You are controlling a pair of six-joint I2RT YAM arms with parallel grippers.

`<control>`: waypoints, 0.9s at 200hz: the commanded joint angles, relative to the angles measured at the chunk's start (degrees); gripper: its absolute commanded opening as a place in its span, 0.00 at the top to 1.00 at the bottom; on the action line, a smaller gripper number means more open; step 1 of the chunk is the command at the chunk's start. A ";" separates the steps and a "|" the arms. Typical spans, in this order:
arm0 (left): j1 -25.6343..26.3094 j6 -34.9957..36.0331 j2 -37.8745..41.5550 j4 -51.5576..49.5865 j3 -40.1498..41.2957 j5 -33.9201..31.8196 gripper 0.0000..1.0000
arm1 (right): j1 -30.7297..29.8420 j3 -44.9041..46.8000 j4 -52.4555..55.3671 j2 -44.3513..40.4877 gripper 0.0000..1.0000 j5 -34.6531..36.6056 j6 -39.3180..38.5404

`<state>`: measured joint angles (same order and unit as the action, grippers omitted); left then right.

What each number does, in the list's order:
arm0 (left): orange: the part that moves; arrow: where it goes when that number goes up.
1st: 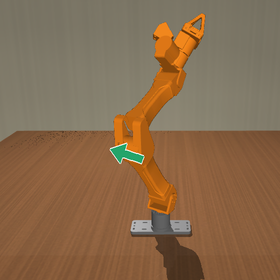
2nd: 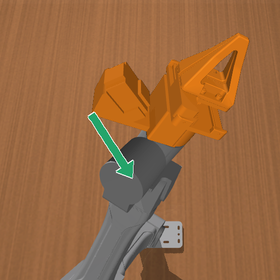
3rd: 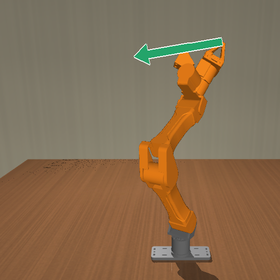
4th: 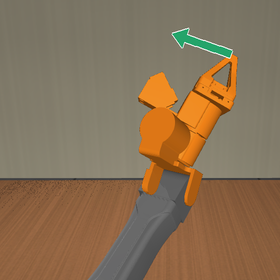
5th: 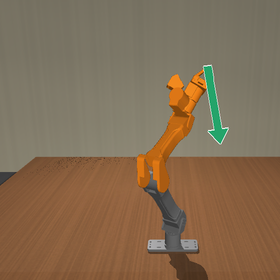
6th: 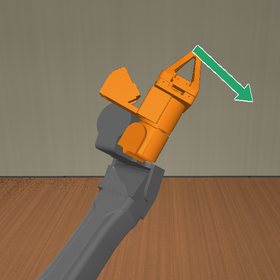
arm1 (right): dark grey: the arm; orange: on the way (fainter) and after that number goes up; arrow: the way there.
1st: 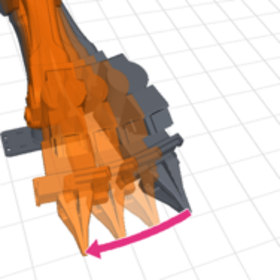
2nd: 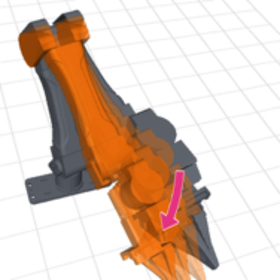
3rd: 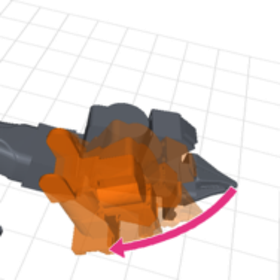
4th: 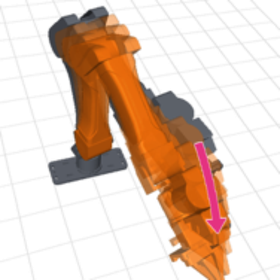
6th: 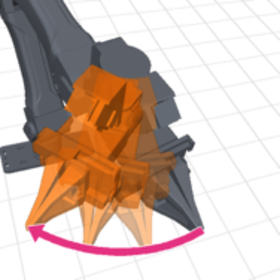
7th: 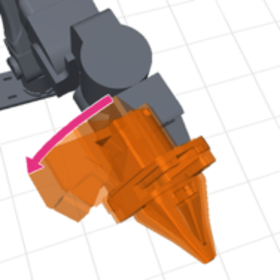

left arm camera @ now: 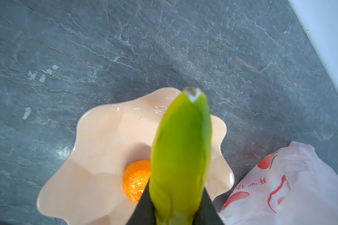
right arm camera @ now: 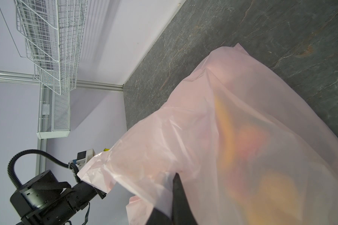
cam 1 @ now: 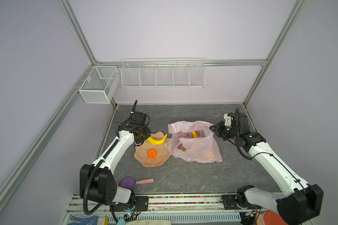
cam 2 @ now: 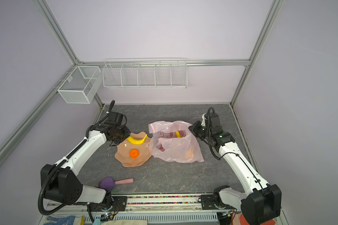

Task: Place the fruits into the plastic bag
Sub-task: Pick up the fruit from the plate, then place the fruit in the plastic bag.

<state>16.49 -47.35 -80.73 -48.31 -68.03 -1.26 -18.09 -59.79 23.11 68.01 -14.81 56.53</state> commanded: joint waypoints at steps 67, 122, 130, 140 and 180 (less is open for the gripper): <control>9.07 13.37 6.42 0.83 -11.47 -12.35 1.00 | 0.16 -0.33 0.44 -0.77 0.94 -0.05 -0.39; 23.59 25.39 0.41 4.06 -23.31 -23.72 1.00 | 0.20 -0.33 0.79 -1.12 0.93 0.34 -0.37; 24.96 26.75 -0.42 4.56 -24.54 -24.05 1.00 | 0.20 -0.37 0.79 -1.25 0.93 0.41 -0.39; 26.36 28.06 -1.66 4.70 -26.00 -24.23 1.00 | 0.16 -0.33 0.88 -1.30 0.93 0.56 -0.38; 28.96 27.68 -3.87 5.70 -26.83 -21.97 1.00 | 0.16 -0.33 0.97 -1.52 0.93 0.57 -0.37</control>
<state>44.51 -21.56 -83.57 -43.33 -93.69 -22.72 -18.09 -59.79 23.14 67.99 -14.81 56.53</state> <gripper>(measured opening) 0.238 0.067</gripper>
